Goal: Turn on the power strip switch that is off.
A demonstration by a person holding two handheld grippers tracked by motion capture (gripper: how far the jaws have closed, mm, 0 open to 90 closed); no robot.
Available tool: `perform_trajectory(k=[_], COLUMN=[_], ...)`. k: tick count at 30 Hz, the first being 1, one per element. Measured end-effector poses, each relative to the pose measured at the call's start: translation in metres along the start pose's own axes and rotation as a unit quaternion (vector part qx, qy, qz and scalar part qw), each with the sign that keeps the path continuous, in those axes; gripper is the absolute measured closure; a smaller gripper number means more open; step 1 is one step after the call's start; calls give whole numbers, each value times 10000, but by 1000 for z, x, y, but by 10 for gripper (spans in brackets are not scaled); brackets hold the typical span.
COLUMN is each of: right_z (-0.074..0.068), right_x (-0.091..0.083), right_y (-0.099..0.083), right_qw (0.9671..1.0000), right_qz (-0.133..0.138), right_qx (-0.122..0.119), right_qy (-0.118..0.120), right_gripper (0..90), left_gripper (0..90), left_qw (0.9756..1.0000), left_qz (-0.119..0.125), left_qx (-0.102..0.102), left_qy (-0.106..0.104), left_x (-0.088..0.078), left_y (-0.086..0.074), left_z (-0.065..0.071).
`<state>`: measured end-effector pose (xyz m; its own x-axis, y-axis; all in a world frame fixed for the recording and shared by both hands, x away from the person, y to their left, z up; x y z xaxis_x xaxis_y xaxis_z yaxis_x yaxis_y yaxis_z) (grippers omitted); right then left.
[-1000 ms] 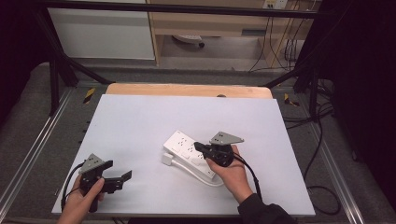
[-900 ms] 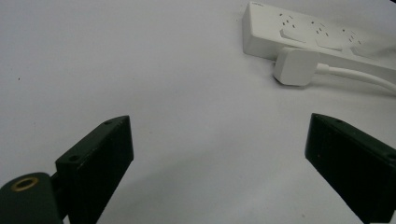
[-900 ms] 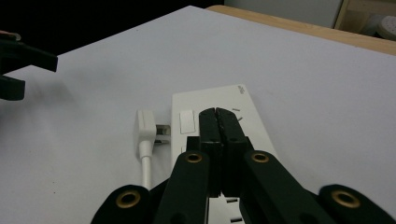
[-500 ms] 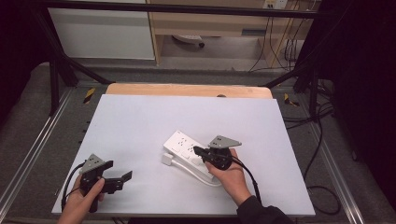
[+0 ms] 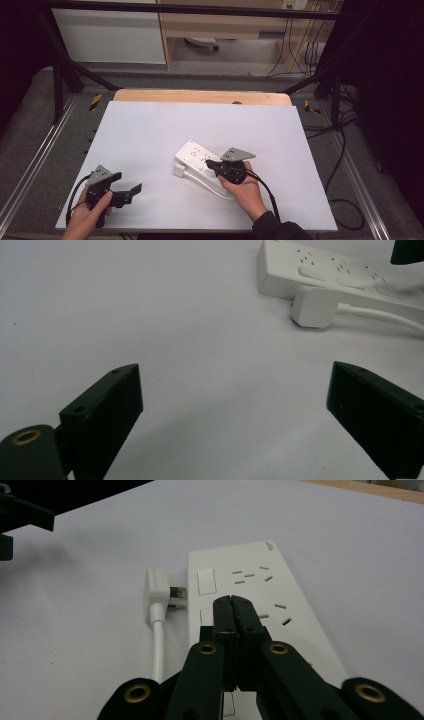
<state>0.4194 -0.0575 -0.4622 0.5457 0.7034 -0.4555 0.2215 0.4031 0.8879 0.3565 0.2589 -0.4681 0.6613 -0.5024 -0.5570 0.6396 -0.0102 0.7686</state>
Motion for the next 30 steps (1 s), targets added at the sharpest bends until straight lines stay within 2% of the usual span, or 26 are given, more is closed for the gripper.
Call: perform_trajectory(k=[30], right_z=[-5], right_x=[9], right_y=[-8], right_qw=[9998], right_qz=[-181], right_qx=[-19], right_qy=[50], right_gripper=[900], left_gripper=[77], left_qw=[10000], left_qz=[-22], left_qx=[20], left_qy=[2], left_x=[1], left_y=[0], left_z=[0])
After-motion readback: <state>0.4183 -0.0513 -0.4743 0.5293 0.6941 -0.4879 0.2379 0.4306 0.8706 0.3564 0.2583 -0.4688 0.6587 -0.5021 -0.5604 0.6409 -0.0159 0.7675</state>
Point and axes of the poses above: each handheld gripper's, and its own axes: x roughly forward along the jaws, y roughly out of its top, z roughly to its right, the point moved 6 cm from there along x, roughly forward along the jaws, and after that the axes turned 11 degrees about -x, right-handed, at the moved point
